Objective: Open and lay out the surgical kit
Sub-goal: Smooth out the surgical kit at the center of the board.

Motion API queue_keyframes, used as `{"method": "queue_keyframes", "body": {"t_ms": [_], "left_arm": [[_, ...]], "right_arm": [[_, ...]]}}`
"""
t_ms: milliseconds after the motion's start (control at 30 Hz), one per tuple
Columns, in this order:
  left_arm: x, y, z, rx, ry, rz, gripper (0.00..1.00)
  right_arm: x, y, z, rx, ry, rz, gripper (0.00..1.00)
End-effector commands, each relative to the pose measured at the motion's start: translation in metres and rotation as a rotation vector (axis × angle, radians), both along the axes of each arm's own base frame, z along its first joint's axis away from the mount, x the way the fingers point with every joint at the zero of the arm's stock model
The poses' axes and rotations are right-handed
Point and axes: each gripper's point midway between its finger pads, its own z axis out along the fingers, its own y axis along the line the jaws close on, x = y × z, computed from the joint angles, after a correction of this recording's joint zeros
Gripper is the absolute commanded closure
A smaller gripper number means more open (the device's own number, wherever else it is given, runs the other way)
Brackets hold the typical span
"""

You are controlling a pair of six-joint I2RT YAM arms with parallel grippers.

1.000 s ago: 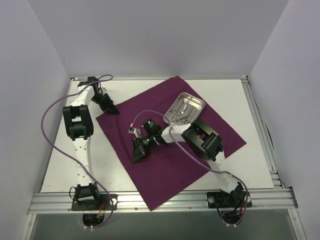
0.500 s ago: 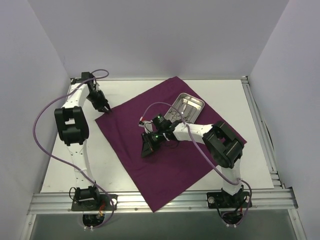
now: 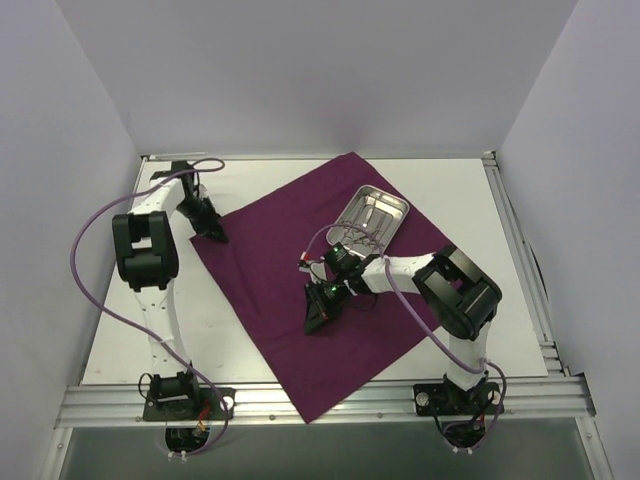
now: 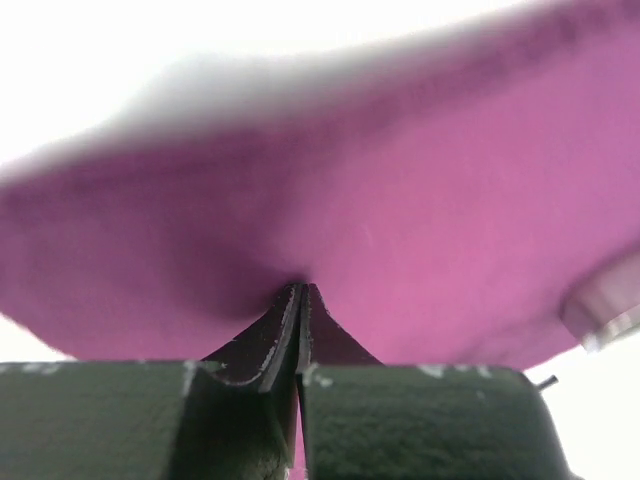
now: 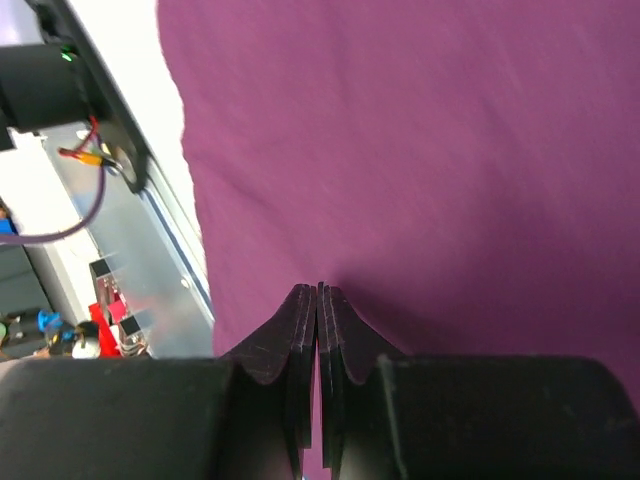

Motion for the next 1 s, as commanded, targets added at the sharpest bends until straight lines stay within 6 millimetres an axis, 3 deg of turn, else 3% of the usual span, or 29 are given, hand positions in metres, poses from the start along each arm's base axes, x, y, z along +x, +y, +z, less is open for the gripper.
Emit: {"method": "queue_keyframes", "body": {"t_ms": [0, 33, 67, 100, 133, 167, 200, 233, 333, 467, 500, 533, 600, 633, 667, 700, 733, 833, 967], "left_arm": [[0.025, 0.018, -0.005, 0.089, -0.018, 0.017, 0.94], [0.025, 0.023, -0.022, 0.089, 0.028, 0.02, 0.95], [0.039, 0.027, -0.014, 0.09, -0.003, 0.011, 0.96], [0.036, 0.034, -0.018, 0.117, 0.034, 0.012, 0.96], [0.034, 0.038, -0.036, 0.126, 0.08, 0.011, 0.98], [0.036, 0.045, -0.04, 0.132, 0.09, 0.007, 0.98], [0.042, 0.049, -0.03, 0.139, 0.088, 0.009, 0.98], [0.04, 0.052, -0.042, 0.142, 0.119, 0.006, 0.98], [0.048, 0.063, -0.038, 0.149, 0.098, 0.018, 0.98], [0.054, 0.063, -0.011, 0.166, 0.011, 0.03, 0.98], [0.058, 0.063, -0.003, 0.173, -0.023, 0.04, 0.98], [0.049, 0.064, 0.011, 0.192, -0.033, 0.059, 0.98], [0.053, 0.06, 0.03, 0.196, -0.111, 0.071, 0.96], [0.051, 0.057, 0.056, 0.198, -0.171, 0.076, 0.95], [0.043, 0.055, 0.053, 0.197, -0.164, 0.085, 0.94], [0.039, 0.051, 0.07, 0.196, -0.199, 0.084, 0.92], [0.028, 0.043, 0.063, 0.187, -0.169, 0.071, 0.91], [0.015, 0.026, 0.063, 0.153, -0.168, 0.043, 0.91], [-0.006, 0.018, 0.03, 0.117, -0.088, 0.026, 0.91]], "right_arm": [[-0.004, -0.013, 0.008, -0.004, -0.023, -0.008, 1.0], [-0.004, -0.018, 0.003, -0.018, -0.023, -0.024, 1.0], [-0.013, -0.029, -0.007, -0.044, 0.005, -0.04, 1.0], [-0.011, -0.032, -0.007, -0.034, 0.003, -0.064, 1.0], [-0.011, -0.038, -0.009, -0.042, 0.029, -0.097, 1.0], [-0.019, -0.046, -0.015, -0.057, 0.051, -0.107, 1.0], [-0.021, -0.048, -0.015, -0.058, 0.05, -0.11, 1.0], [-0.023, -0.05, -0.015, -0.066, 0.051, -0.111, 1.0], [-0.026, -0.053, -0.011, -0.069, 0.049, -0.112, 1.0], [-0.013, -0.041, 0.011, -0.022, -0.016, -0.06, 1.0], [-0.004, -0.034, 0.024, -0.008, -0.039, -0.041, 1.0], [-0.002, -0.032, 0.03, -0.012, -0.047, -0.024, 1.0], [0.002, -0.03, 0.038, -0.017, -0.068, 0.022, 1.0], [0.013, -0.02, 0.051, 0.01, -0.102, 0.03, 1.0], [0.015, -0.019, 0.049, 0.005, -0.098, 0.049, 1.0], [0.017, -0.015, 0.052, 0.016, -0.097, 0.062, 1.0], [0.026, -0.006, 0.06, 0.04, -0.116, 0.069, 1.0], [0.026, 0.008, 0.053, 0.056, -0.08, 0.114, 1.0], [0.022, 0.033, 0.044, 0.067, -0.064, 0.195, 1.0]]}}
